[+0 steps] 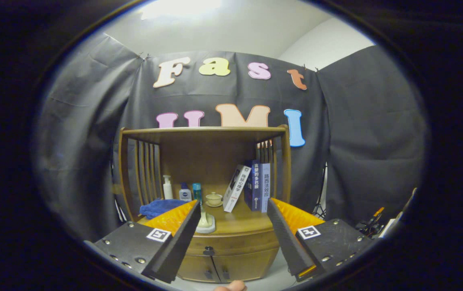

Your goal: Pull open the drawer, take out the items inside it, and place them on the countertop above the cabinet.

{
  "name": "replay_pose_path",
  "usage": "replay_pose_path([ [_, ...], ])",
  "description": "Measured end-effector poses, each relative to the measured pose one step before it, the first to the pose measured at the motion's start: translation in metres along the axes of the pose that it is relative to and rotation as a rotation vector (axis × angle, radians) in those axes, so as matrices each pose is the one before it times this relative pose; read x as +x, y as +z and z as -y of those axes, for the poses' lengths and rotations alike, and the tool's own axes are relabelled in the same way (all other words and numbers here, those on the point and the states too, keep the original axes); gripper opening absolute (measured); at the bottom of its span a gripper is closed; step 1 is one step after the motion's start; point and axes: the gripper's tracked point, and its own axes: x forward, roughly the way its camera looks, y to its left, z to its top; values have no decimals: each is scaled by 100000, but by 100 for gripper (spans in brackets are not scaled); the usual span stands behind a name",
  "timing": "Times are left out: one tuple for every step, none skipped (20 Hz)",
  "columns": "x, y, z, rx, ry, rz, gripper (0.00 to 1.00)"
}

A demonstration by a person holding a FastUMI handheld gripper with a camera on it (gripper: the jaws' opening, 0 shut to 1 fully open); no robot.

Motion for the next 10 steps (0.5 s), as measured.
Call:
replay_pose_path([
  [-393, 214, 174, -47, -105, 273, 98],
  [-293, 85, 231, 12, -222, 89, 98],
  [-285, 63, 283, -53, -311, -119, 98],
  [-286, -19, 262, -155, -453, -252, 98],
  [-204, 105, 257, -155, -326, 258, 98],
  [-112, 113, 132, 202, -50, 181, 98],
  [-100, -12, 57, 114, 1, 231, 98],
  [-128, -34, 228, 64, -311, -102, 98],
  [-27, -66, 240, -132, -582, -231, 98],
  [-49, -66, 169, 23, -499, -304, 98],
])
